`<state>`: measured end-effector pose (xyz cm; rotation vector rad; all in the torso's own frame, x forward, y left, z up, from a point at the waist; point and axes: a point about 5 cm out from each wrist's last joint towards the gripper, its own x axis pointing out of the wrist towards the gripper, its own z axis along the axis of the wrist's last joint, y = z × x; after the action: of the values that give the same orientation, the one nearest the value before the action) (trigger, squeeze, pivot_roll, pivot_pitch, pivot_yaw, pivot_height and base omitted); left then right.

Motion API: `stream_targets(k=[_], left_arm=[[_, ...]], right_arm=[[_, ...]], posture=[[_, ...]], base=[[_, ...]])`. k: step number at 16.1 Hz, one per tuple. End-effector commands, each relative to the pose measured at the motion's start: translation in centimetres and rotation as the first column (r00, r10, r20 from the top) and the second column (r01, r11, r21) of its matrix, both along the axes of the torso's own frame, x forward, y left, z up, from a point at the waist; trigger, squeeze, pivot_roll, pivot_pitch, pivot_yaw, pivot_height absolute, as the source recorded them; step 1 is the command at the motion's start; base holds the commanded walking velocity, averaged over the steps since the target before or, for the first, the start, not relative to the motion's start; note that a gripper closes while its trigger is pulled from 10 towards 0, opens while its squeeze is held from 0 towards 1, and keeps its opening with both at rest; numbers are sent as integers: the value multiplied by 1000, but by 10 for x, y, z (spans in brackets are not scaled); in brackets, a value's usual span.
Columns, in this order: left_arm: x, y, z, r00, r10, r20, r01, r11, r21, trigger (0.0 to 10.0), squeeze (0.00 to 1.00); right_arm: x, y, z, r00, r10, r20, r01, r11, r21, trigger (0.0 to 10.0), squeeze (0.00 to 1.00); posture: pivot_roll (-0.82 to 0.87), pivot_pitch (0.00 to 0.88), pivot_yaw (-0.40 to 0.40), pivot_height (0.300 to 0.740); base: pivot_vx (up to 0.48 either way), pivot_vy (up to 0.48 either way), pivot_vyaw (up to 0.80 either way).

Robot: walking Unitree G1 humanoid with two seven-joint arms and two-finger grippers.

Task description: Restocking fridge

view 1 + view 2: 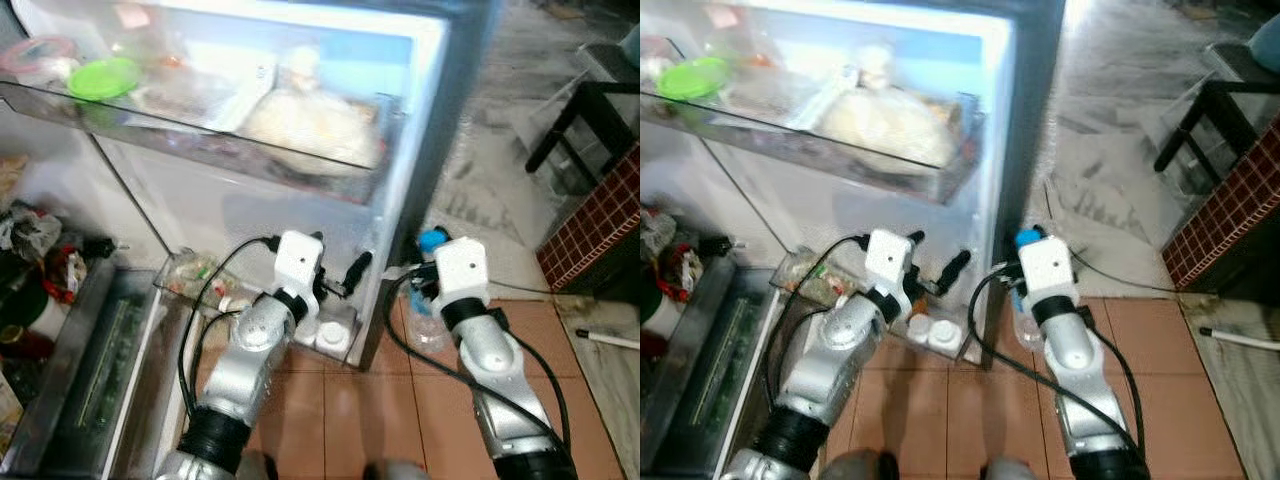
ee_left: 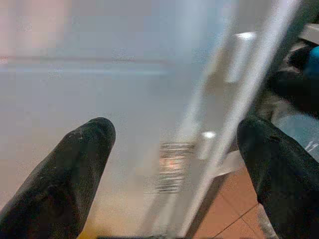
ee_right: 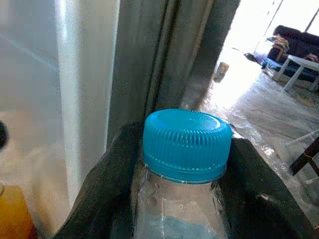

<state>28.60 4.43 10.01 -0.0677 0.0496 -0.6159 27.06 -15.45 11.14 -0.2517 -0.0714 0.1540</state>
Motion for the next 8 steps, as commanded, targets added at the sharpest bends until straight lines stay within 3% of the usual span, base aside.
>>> stream_targets(k=[1,6,8], left_arm=[[3,0,1,1000,4,8,-4,1000,16,10000,0],[5,1,-1,1000,25,7,-26,999,22,10000,0],[8,4,-2,997,68,19,-69,997,38,10000,0]], right_arm=[[1,6,6,999,33,23,-34,999,2,10000,0],[2,8,7,998,59,21,-59,998,6,10000,0],[2,7,7,998,63,21,-63,998,3,10000,0]], posture=[[-9,93,24,740],[-12,90,17,740],[-12,90,15,740]], base=[[480,0,0],[463,0,0],[169,0,0]])
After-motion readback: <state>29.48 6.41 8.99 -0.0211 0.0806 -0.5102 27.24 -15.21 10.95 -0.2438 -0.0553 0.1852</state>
